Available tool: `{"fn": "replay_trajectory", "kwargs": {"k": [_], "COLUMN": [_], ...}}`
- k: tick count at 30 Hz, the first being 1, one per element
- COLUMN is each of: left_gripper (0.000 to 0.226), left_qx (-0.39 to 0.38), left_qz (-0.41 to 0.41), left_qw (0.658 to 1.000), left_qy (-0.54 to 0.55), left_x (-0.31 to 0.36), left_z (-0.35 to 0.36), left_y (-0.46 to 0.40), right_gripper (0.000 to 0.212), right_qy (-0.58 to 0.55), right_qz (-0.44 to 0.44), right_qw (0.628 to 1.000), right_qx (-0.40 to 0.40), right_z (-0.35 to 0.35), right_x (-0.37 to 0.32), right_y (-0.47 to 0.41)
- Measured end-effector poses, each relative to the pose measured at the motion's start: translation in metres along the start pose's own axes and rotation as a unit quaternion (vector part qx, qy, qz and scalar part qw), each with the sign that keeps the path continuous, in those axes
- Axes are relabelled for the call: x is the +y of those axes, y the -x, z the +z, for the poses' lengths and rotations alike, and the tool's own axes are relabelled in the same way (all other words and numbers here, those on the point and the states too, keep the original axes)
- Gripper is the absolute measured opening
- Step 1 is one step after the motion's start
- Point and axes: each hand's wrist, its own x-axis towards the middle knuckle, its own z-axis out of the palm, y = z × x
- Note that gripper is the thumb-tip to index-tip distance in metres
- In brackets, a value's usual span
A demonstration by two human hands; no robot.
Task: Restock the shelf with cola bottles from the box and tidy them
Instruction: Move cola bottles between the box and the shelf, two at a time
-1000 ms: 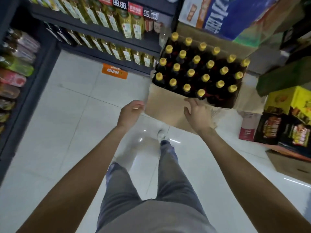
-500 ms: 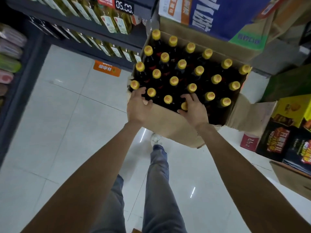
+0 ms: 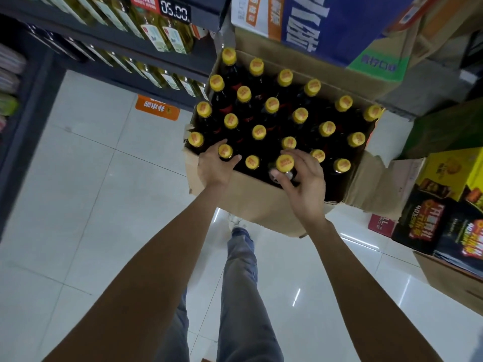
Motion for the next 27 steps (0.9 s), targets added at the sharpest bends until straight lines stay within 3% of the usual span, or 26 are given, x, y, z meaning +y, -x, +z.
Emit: {"fn": "replay_trajectory", "kwargs": {"k": [4, 9, 12, 16, 21, 27], "left_gripper": [0.048, 0.035, 0.025, 0.017, 0.013, 0.024], "left_qx": [0.002, 0.059, 0.072, 0.034, 0.112, 0.288], "left_qz": [-0.008, 0.172, 0.234, 0.251, 0.167, 0.012], "left_qw": [1.0, 0.981, 0.95, 0.883, 0.839, 0.807], "left_qy": [-0.005, 0.064, 0.193, 0.395, 0.506, 0.516], "left_x": [0.002, 0.023, 0.038, 0.052, 0.023, -0.076], "left_z": [-0.003, -0.042, -0.089, -0.158, -0.232, -0.322], "left_y": [0.005, 0.031, 0.05, 0.079, 0.119, 0.172], "right_gripper": [0.043, 0.038, 0.024, 0.012, 0.012, 0.047], "right_qy": [-0.13, -0.193, -0.184, -0.166, -0.216, -0.169], "right_qz": [0.068, 0.078, 0.043, -0.018, -0.037, -0.143], "right_qw": [0.987, 0.978, 0.982, 0.985, 0.967, 0.935], "right_qx": [-0.059, -0.032, -0.021, -0.041, -0.127, -0.277], "right_z": [-0.025, -0.046, -0.056, -0.063, -0.039, 0.05], "right_x": [-0.032, -0.046, -0.079, -0.136, -0.204, -0.296], "right_y": [-0.011, -0.018, -0.019, -0.024, -0.007, 0.042]}}
